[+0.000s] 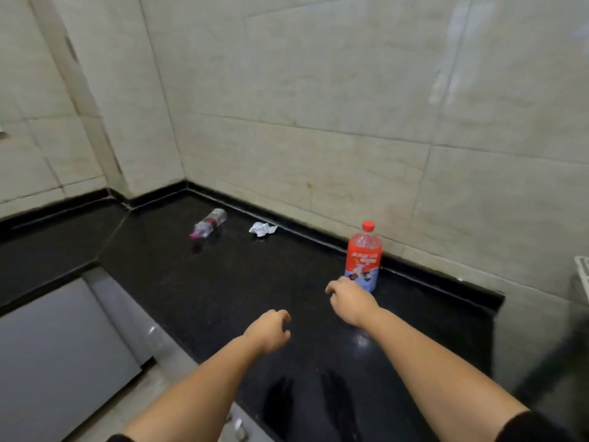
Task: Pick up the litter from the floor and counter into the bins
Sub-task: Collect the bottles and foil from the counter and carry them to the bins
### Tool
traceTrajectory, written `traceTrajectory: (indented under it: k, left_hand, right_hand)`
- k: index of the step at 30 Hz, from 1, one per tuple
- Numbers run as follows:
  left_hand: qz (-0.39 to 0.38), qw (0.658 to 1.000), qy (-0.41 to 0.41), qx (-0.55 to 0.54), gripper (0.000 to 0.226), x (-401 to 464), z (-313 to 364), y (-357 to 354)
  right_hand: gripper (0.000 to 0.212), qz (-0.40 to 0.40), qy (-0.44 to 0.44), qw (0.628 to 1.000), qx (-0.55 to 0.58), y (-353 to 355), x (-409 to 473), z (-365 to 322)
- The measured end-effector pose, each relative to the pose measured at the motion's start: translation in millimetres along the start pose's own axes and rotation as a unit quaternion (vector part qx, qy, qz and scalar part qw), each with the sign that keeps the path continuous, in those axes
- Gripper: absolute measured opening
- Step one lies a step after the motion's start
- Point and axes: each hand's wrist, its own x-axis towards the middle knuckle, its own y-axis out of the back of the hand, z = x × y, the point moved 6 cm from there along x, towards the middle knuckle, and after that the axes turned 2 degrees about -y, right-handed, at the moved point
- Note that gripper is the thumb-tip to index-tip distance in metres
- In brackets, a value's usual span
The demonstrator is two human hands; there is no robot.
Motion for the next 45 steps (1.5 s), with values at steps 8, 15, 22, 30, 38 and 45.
traceTrajectory:
  k: [8,15,22,30,38,45]
  left_hand:
    - [-0.065,0.994,-0.044,0.082,0.044,65,21,-51]
    - [-0.015,0.982,-0.103,0.161,0.052,129,-7,-56]
    - [-0.047,0.976,-0.098,0.189,0.058,155,-51,-74]
    - [-0.079,0.980,-0.084,0.160,0.062,156,-51,-79]
    - [-0.167,0.975,-0.095,0.110,0.054,155,-54,-54]
    - [-0.120,0.990,-0.048,0.049,0.042,185,-127,19]
  right_hand:
    - [0.029,0.205,-0.038,0.978,0.014,89,64,53]
    - [0.052,0.188,-0.131,0.973,0.021,85,133,88]
    - [0.020,0.246,-0.165,0.952,0.070,62,164,106]
    - [0.021,0.222,-0.120,0.963,0.089,55,178,86]
    - [0.016,0.119,-0.064,0.987,0.086,34,178,25]
    - [0.008,0.035,-0.089,0.992,0.081,7,229,-30]
